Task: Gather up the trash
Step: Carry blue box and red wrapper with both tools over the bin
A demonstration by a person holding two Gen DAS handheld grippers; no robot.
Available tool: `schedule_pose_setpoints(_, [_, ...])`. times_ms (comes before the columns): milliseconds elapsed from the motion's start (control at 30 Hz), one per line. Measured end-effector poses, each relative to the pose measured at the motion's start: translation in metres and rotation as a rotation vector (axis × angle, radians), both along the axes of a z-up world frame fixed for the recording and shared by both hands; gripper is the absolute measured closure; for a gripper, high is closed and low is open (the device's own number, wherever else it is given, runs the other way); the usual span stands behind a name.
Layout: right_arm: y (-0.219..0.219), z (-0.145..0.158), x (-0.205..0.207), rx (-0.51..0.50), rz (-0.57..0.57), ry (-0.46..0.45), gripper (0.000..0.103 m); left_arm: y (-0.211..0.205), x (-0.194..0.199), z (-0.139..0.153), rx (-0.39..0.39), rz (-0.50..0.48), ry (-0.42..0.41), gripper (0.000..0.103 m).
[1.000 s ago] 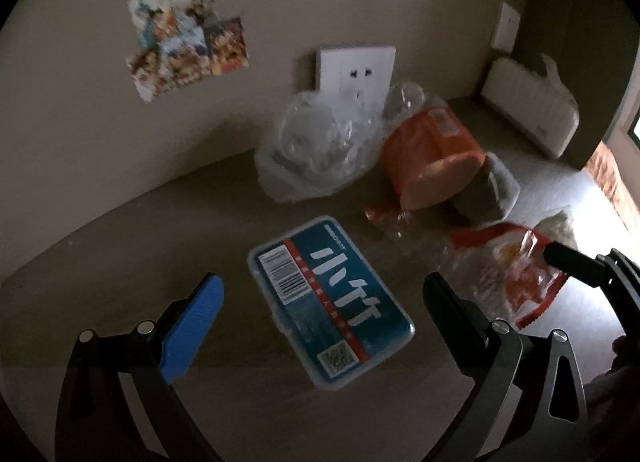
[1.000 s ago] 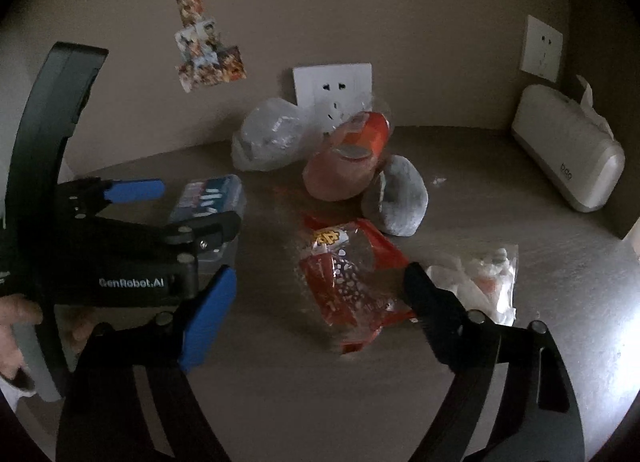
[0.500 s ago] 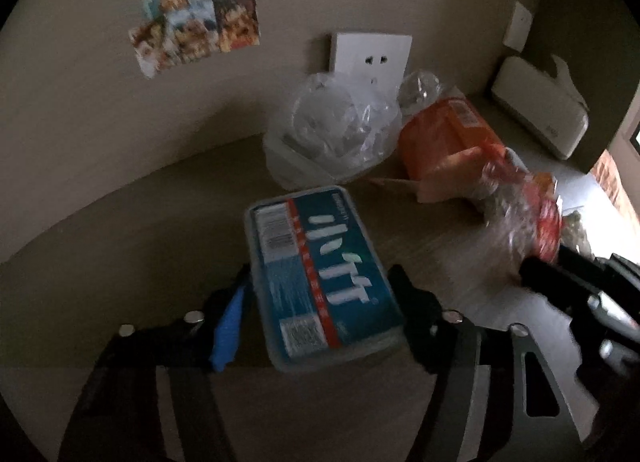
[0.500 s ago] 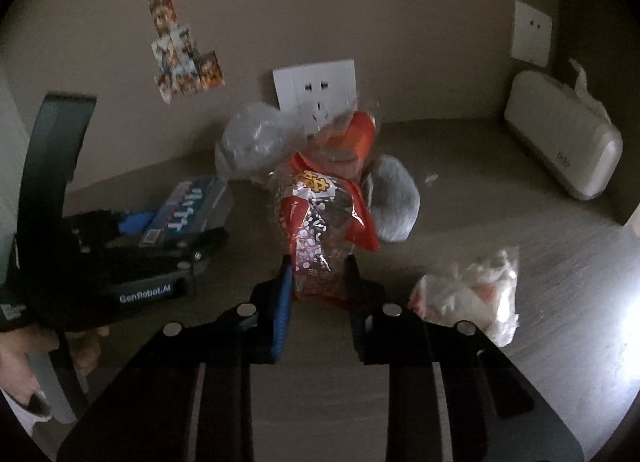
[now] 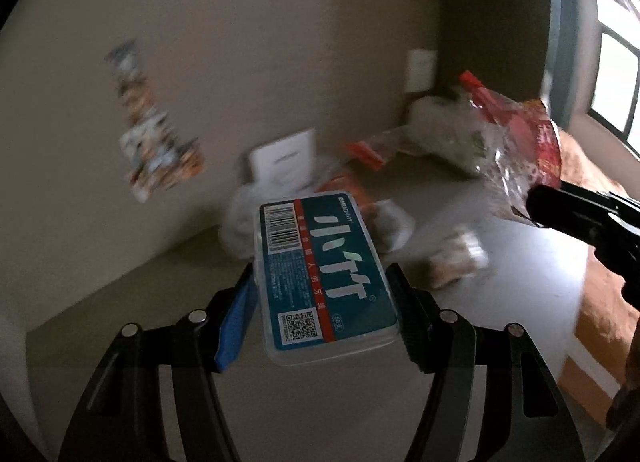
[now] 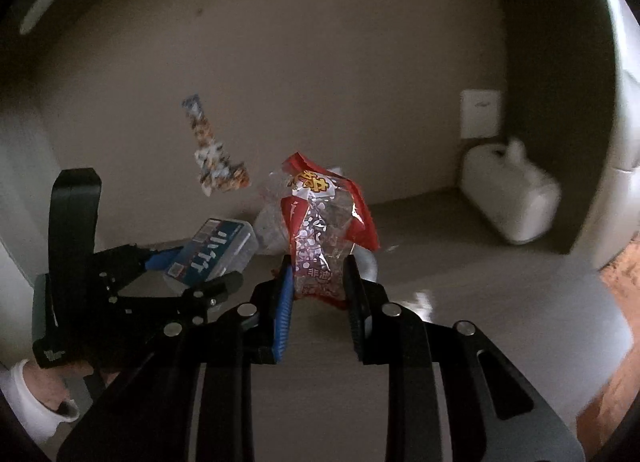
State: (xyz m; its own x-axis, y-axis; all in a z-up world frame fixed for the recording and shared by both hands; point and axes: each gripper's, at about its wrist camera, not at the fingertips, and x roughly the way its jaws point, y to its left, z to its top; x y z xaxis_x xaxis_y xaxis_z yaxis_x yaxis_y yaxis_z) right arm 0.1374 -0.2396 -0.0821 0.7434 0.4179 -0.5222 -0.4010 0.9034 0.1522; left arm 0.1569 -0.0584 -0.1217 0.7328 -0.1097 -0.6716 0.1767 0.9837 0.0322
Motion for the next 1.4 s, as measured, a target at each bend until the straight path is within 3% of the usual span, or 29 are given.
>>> schedule_pose_setpoints(200, [-0.070,0.017,-0.046,0.002,-0.138,-0.027,0.077,-0.073,-0.014,0.018,-0.017,-0.159,-0.032,0.040])
schedule_pose_setpoints(467, [-0.171,0.012,-0.117,-0.002,-0.347,0.022,0.077,-0.190,-0.052,0.016,-0.017,-0.394,-0.021,0.040])
schedule_pose_setpoints(667, [-0.225,-0.007,-0.159,-0.008,-0.451,0.076,0.077,-0.269,-0.081,-0.004,-0.011,-0.523,0.023,0.040])
schedule_pose_setpoints(967, [-0.280,-0.051,-0.189,0.012,-0.510,0.161,0.077,-0.346,-0.101,-0.051,0.020,-0.602,0.093,0.040])
schedule_pose_setpoints(1100, [-0.302,-0.089,-0.191,0.036,-0.521,0.217,0.077,-0.373,-0.107,-0.085,0.033,-0.613,0.124,0.040])
schedule_pose_setpoints(1200, [-0.317,-0.131,-0.188,0.060,-0.538,0.270,0.077,-0.391,-0.109,-0.127,0.052,-0.624,0.144,0.040])
schedule_pose_setpoints(1300, [-0.332,-0.175,-0.183,0.086,-0.557,0.324,0.077,-0.407,-0.107,-0.183,0.117,-0.627,0.196,0.040])
schedule_pose_setpoints(1400, [-0.347,-0.246,-0.168,0.092,-0.590,0.406,0.077,-0.413,-0.102,-0.250,0.148,-0.629,0.282,0.040])
